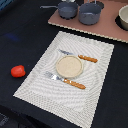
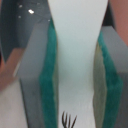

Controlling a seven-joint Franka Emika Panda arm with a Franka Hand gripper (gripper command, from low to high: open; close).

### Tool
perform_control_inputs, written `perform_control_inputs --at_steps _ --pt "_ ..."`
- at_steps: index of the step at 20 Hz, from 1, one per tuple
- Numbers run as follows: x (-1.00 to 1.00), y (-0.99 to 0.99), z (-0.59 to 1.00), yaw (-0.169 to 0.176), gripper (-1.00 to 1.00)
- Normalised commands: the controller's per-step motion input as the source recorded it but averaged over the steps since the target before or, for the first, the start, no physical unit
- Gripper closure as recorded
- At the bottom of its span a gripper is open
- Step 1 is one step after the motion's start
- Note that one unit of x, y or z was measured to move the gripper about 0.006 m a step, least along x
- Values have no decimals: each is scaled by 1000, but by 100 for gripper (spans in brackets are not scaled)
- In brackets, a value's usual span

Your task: Place the pan onto the stove and place the fish and sausage into the pan.

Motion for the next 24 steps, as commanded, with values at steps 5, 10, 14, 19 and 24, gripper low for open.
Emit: perform_control_inputs --at_steps 5,10,14,19,24 --pt "433 351 -179 -45 100" --pt "372 235 -153 -51 100" --pt "53 196 -37 -14 -100" --pt "-186 127 406 0 -100" --pt "-169 81 733 0 -100"
